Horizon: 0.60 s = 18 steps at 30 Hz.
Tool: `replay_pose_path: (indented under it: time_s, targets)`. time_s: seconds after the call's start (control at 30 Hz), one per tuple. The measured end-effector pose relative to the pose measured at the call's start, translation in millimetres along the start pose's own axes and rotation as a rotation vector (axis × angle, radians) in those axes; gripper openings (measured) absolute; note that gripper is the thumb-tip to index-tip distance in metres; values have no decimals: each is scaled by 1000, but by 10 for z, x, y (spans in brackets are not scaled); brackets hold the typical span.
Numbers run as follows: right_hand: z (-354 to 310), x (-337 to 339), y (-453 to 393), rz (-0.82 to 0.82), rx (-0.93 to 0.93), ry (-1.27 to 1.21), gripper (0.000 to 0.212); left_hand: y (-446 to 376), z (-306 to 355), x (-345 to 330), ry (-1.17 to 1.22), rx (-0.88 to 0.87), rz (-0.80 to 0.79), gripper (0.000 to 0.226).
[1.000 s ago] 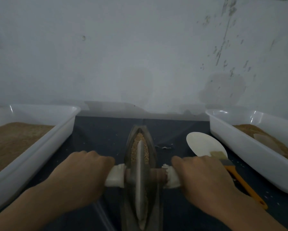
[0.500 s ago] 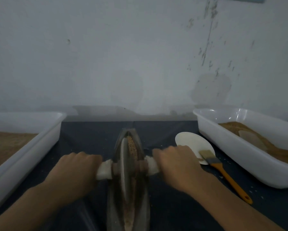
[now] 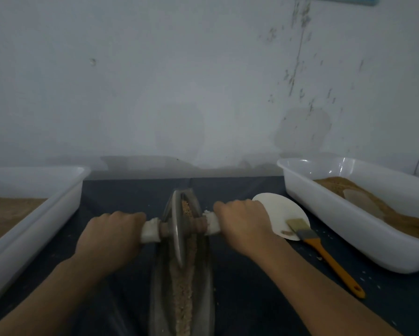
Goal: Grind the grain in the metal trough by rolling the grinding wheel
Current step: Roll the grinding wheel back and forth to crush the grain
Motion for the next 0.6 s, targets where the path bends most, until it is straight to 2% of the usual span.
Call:
replay_pose_path:
  time_s: [0.1, 0.27, 0.4, 0.47, 0.6]
  targets:
    - [-20, 8, -18, 2, 16, 26, 28, 8, -8, -39, 3, -15, -14, 21]
    - [-186, 221, 428, -16, 122, -72, 27, 325, -127, 70, 2, -110, -128, 19]
    - [-285, 424, 700, 33, 138, -54, 62, 478, -224, 167, -20, -116, -196, 22]
    - [-281, 407, 678, 8, 108, -37, 54, 472, -216, 177, 0, -104, -171, 24]
    - [-168, 182, 354, 8, 53, -4, 22, 300, -114, 66, 31, -88, 9, 25]
Point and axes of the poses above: each hand's wrist, its own y-axis away from the middle knuckle, its own x-axis out of the back of the hand, z = x × y, the point moved 5 cm from there along -y, towards the middle knuckle, and after that the axes turned 13 degrees about x, right-handed, at the moved point
